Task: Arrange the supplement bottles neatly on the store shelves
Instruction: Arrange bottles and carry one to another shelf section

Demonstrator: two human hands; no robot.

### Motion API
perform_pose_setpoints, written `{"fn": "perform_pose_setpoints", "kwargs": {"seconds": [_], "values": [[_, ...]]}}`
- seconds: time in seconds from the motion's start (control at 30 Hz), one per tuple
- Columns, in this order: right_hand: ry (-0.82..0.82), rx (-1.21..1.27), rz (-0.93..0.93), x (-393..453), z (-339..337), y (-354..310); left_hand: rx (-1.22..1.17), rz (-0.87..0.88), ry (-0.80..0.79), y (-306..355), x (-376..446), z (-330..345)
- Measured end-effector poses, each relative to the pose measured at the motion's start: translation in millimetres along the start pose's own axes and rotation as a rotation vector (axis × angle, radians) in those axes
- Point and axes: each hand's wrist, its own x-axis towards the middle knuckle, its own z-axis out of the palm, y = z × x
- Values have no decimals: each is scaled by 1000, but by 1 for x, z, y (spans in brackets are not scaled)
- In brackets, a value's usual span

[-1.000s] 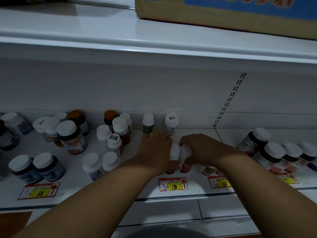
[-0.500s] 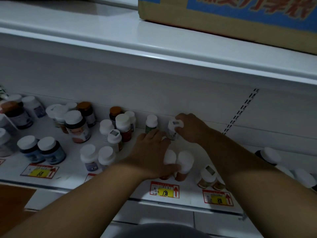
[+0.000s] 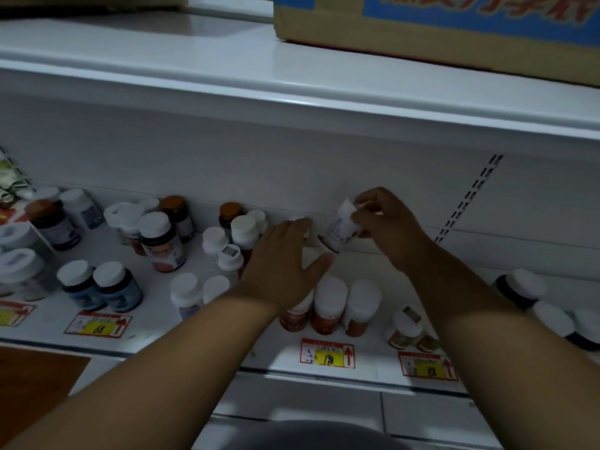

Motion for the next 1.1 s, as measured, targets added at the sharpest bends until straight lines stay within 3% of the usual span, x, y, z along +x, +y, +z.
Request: {"fn": "perform_pose_setpoints", "kwargs": {"seconds": [0.07, 0.2, 0.4, 0.63, 0.83, 1.1], "values": [[-73, 231, 15, -17, -3, -16, -47, -19, -49, 2, 1, -4], [-104, 196, -60, -51, -4, -34, -223, 10, -72, 15, -6, -9], [76, 87, -83, -99, -19, -35, -276, 27, -137, 40, -25, -1], [257, 146, -69, -152, -69, -28, -336, 157, -157, 85, -38, 16], [484, 122, -68, -225, -159, 6, -395, 327, -215, 180, -48, 67], [871, 31, 33, -383, -344, 76, -511, 521, -491, 385, -107, 205]]}}
